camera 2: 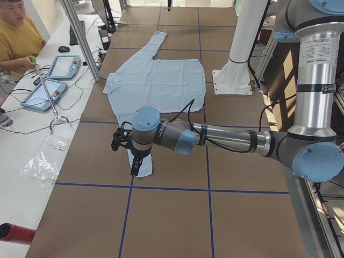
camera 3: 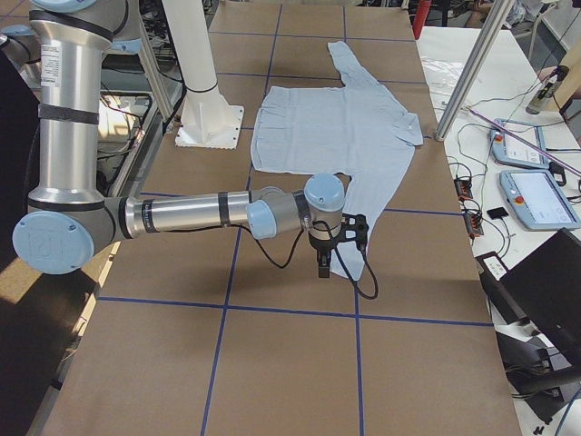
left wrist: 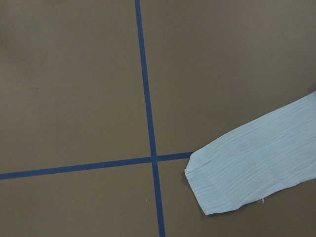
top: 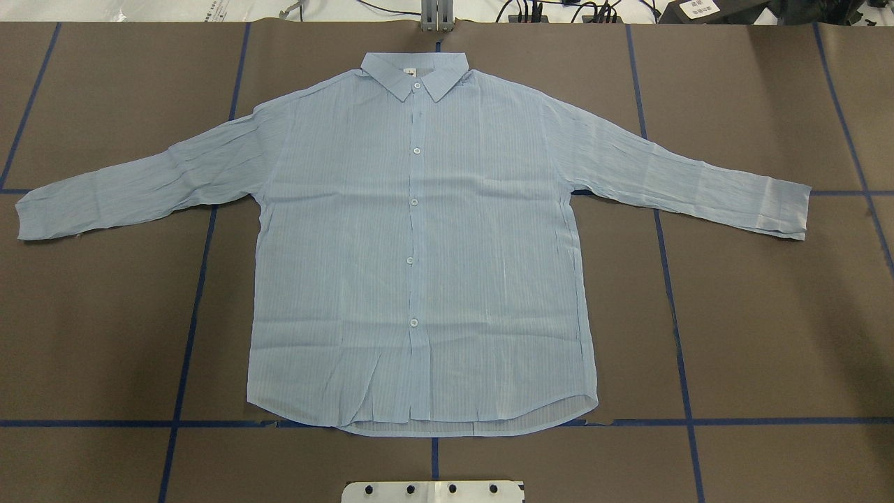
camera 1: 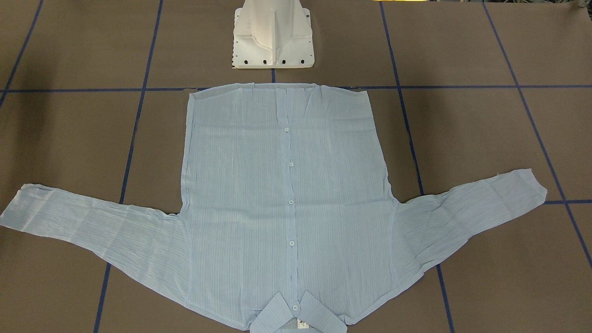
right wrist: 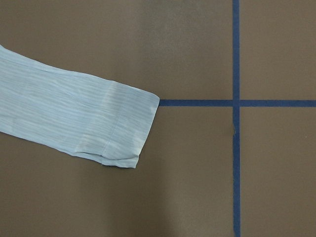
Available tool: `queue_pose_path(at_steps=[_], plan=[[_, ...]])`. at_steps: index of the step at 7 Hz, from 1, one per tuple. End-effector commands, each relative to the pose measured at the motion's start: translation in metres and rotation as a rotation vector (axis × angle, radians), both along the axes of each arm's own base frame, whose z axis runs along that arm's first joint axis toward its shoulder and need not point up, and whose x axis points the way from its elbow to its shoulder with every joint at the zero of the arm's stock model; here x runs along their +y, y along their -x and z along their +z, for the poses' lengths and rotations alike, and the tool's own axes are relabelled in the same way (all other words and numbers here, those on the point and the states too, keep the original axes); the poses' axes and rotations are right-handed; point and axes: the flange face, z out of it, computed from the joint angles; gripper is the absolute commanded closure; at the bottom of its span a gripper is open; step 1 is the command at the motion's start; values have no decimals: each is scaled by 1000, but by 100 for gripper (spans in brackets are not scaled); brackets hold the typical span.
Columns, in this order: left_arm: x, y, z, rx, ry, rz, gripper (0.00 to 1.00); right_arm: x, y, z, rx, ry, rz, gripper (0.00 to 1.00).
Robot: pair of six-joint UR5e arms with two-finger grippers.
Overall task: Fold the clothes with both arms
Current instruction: 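Move the right gripper toward the sleeve cuff nearest it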
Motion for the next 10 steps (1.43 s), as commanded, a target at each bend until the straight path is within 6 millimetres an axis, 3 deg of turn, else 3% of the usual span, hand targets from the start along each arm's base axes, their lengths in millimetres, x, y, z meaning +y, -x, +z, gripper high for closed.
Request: queue_pose_path(at_steps=[1,4,6,8,9,10], plan=[[-2,0,-13,-1,-33,4,0,0,-1,5,5,9,3,0],[4,0,-13,2,-29,0,0,-2,1,3,1,1,-2,0],[4,-1,-11,3,-29,2,0,-11,18,3,8,-16,-31,0],[4,-3,-17,24,-42,14,0,-66,40,8,7,-8,-52,0],[6,-6,-21,68,-41,30,0,-101,64,10,11,5,-78,0],[7,-8,-23,100,-41,41,0,-123,87,12,14,8,-109,0]])
